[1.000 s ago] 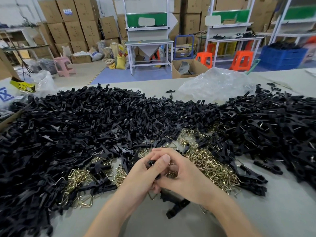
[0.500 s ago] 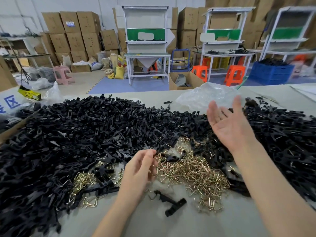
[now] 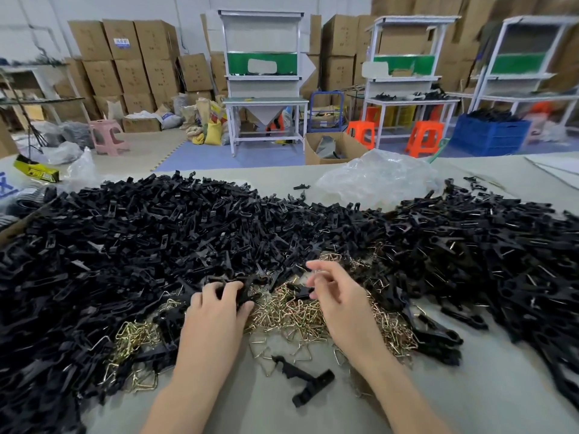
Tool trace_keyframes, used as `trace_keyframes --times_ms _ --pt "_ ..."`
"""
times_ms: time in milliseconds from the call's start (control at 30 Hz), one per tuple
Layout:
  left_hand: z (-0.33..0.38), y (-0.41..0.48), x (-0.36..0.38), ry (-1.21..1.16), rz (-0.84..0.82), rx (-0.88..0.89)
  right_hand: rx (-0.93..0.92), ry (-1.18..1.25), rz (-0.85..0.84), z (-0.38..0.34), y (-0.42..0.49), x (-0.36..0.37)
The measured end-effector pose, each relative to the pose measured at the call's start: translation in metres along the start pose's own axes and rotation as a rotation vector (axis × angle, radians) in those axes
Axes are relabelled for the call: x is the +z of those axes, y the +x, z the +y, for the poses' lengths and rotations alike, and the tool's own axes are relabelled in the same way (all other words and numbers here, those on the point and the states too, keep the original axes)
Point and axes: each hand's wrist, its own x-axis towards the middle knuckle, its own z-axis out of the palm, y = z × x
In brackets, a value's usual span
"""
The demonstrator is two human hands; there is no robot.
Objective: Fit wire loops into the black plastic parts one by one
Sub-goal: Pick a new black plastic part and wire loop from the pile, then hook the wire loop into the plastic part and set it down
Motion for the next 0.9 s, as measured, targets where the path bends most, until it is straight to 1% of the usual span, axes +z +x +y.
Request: trace_keyframes --times_ms 100,267,333,400,467,567,633,733,900 --pt "0.001 -0.002 -0.001 -0.068 0.039 0.029 -0.111 -0.116 -0.003 0.004 -0.004 0.003" --pt "0.004 -0.001 -0.007 -0.228 0.197 0.014 -0.293 -0.377 -0.041 0.003 -0.007 0.008" --pt "0.007 0.0 -0.012 -0.264 0.248 0.033 -0.355 -0.419 -0.041 -0.001 -0.007 0.01" --pt "0.009 0.0 -0.016 -0.289 0.29 0.05 -0.376 -0.403 -0.065 -0.005 -0.008 0.013" --pt "0.011 -0.002 -0.017 -0.386 0.275 0.061 -0.333 -0.345 -0.119 -0.007 -0.01 0.018" --pt "0.019 -0.005 -0.009 -0.641 0.134 0.111 -0.19 -0.143 -0.228 -0.009 -0.013 0.024" --pt "0.025 -0.007 -0.007 -0.734 0.099 0.123 -0.104 -0.006 -0.274 -0.011 -0.013 0.025" --pt "0.027 -0.009 -0.007 -0.799 0.121 0.117 -0.013 0.12 -0.248 -0.013 -0.011 0.025" --pt "0.026 -0.008 -0.008 -0.791 0.142 0.12 0.042 0.204 -0.251 -0.015 -0.01 0.027"
